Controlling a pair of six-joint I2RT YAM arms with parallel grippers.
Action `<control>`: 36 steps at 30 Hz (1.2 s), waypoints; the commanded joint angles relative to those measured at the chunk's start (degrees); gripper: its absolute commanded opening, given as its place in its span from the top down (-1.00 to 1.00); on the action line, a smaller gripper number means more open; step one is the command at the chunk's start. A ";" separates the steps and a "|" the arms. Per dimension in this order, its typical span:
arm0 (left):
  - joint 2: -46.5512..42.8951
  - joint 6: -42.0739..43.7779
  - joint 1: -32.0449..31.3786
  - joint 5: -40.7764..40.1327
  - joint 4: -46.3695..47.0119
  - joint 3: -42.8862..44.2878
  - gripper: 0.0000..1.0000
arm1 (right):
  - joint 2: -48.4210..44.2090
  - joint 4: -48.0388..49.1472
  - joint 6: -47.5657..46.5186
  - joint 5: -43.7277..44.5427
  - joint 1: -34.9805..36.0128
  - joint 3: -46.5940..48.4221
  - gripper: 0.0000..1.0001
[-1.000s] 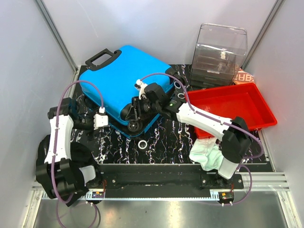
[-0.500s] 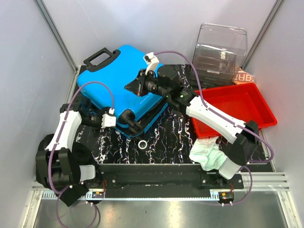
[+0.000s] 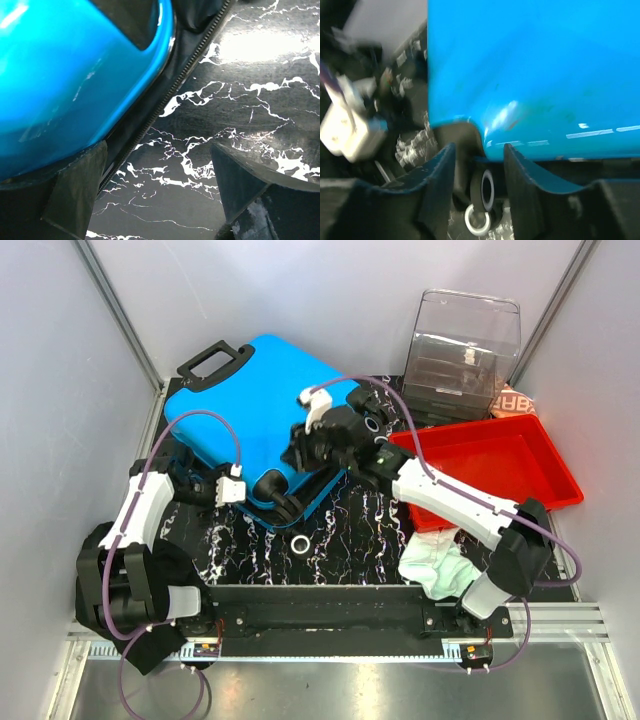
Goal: Open, take out, and arrange the luggage
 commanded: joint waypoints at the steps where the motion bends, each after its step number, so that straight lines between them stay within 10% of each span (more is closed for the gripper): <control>1: -1.00 -3.01 -0.70 4.39 7.33 1.11 -0.86 | -0.38 -4.06 -12.72 1.23 5.24 -1.85 -0.12; 7: -0.73 -4.33 -0.88 4.21 8.39 1.38 -0.86 | 1.99 -5.99 -15.80 1.05 5.95 -2.65 -0.99; 26: -0.47 -5.21 -1.23 3.95 8.57 2.26 -0.86 | 10.17 -2.84 -18.18 5.25 9.20 -2.82 -1.00; 31: -0.56 -5.83 -1.32 3.95 8.66 2.61 -0.86 | 11.92 -1.78 -17.83 7.02 9.20 -2.21 -0.58; 36: -0.82 -6.01 -1.58 3.69 8.57 2.96 -0.86 | 13.24 -3.01 -17.74 8.51 9.20 -1.77 -0.61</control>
